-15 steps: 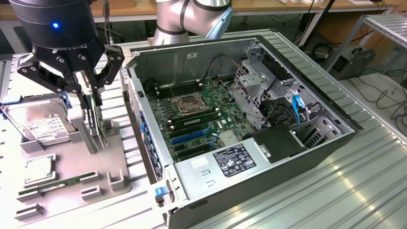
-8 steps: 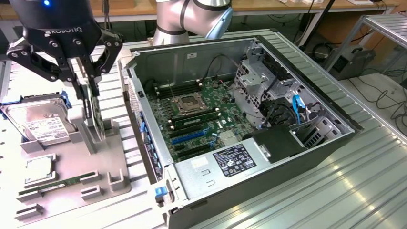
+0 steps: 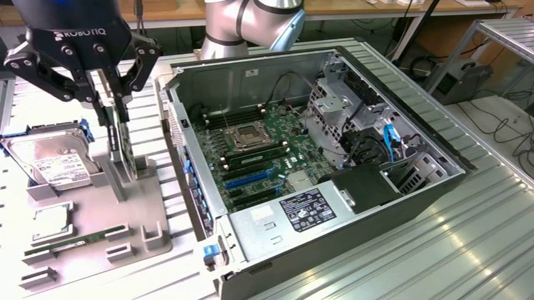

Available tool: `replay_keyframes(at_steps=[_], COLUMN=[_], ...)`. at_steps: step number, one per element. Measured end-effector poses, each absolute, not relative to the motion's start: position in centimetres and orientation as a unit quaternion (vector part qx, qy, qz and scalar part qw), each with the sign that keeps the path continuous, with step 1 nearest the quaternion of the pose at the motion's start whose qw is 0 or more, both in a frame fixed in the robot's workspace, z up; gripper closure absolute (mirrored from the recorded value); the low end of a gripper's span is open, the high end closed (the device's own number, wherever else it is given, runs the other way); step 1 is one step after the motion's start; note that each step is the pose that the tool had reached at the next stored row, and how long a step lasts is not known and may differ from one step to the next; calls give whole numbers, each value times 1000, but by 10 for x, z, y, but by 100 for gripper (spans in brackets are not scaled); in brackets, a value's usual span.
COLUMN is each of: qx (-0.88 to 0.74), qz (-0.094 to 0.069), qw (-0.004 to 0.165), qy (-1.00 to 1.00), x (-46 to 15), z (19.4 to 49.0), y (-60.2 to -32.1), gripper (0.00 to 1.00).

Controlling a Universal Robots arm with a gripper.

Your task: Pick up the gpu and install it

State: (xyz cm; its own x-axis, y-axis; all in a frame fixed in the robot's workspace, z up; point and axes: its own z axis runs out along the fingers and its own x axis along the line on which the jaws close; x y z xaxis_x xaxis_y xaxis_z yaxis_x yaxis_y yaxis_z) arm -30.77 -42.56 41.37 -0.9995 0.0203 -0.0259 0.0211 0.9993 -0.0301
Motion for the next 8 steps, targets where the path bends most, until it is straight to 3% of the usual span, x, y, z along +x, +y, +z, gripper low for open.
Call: replay_keyframes(at_steps=[8], qx=[10], qz=[-15], qw=[13], qy=[1000], x=[-308], z=[421], y=[-426], gripper=[73])
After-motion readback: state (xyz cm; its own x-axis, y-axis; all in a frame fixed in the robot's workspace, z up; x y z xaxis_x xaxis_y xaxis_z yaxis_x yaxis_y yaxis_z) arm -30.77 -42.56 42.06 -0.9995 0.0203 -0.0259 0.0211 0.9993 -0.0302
